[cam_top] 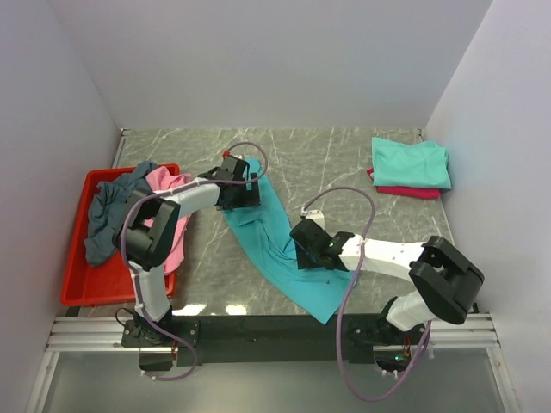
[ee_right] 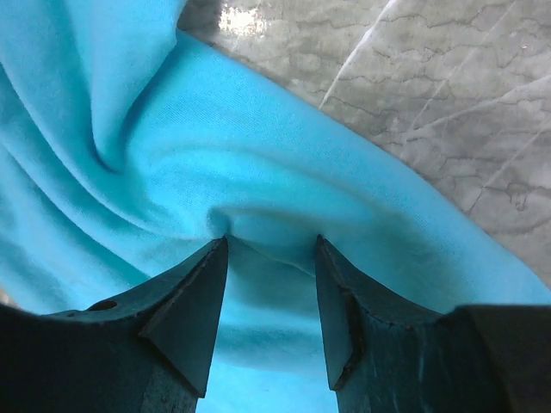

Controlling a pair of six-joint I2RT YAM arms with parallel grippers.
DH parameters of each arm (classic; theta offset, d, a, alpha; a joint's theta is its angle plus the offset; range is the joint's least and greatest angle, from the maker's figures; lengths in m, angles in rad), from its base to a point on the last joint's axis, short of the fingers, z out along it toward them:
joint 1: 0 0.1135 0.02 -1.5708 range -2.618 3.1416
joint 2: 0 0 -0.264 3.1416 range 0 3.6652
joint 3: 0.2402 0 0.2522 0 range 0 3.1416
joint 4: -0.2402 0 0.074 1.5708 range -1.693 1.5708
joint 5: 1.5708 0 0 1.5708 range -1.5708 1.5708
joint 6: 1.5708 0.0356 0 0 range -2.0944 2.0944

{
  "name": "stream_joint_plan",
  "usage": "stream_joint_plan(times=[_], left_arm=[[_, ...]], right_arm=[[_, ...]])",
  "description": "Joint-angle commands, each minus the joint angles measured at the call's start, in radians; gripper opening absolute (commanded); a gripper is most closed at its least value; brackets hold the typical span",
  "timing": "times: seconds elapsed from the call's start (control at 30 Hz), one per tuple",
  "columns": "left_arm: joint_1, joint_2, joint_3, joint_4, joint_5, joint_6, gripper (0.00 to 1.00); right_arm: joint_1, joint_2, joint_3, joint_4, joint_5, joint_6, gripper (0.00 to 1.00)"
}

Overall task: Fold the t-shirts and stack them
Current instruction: Fold the tshirt

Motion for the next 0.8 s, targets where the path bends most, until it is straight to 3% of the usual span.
stream_joint_plan(times=[0.0, 0.4, 0.77], left_arm=[[0.004, 0.038, 0.006, 0.062, 0.064, -0.023, 0.99], [0.075, 0.246, 0.199, 0.058, 0.122, -0.005, 0.99], [0.104, 0.402, 0.492, -0.048, 0.084, 0.004, 0.99]], right_arm=[[-0.004, -0.034, -0.022, 0.007, 0.002, 0.023, 0.53], [0.030, -0.010, -0.100, 0.106, -0.144, 0.103, 0.52], [0.137, 0.083, 0.053, 0.087, -0.161, 0.121, 0.52]])
